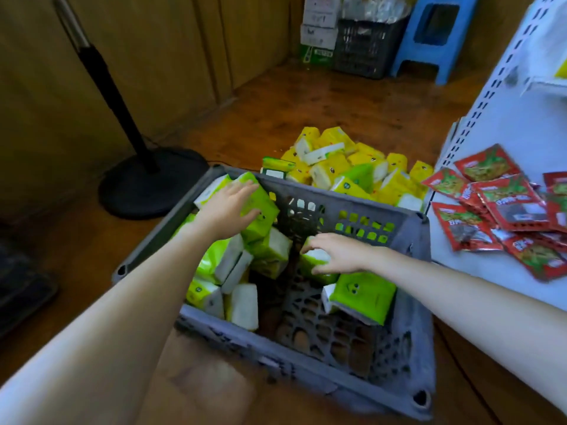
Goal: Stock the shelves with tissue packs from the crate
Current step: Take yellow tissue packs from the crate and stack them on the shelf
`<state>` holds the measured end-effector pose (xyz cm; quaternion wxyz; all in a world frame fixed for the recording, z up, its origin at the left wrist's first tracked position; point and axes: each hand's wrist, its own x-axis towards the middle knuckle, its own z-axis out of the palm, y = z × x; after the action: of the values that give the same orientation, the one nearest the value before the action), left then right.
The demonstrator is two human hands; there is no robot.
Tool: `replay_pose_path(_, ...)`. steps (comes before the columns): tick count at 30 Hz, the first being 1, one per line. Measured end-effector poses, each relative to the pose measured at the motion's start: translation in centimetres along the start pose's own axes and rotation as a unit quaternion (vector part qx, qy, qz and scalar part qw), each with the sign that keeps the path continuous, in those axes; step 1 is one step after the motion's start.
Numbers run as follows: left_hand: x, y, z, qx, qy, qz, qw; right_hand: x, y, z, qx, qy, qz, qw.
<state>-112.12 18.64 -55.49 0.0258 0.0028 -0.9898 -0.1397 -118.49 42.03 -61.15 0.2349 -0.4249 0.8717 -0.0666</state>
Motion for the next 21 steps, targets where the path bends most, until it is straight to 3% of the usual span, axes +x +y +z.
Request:
replay_pose_path(8, 0.0, -2.1, 0.7, 0.038, 0.059, -0.015, 0.997, 0.2, 1.8, 0.6, 0.015, 0.010, 0.035, 0.999)
replay_pose_path(13, -1.1, -3.5, 0.9, 0.013, 0.040, -0.056, 0.998, 2.5, -0.3, 1.2, 0.059, 0.029, 0.047, 0.997)
replay_pose_path(21, -1.0, -3.9, 1.2, -0.042, 0.053, -0.050, 0.996, 5.9, -3.5, 2.7, 0.150, 0.129, 0.097, 0.975)
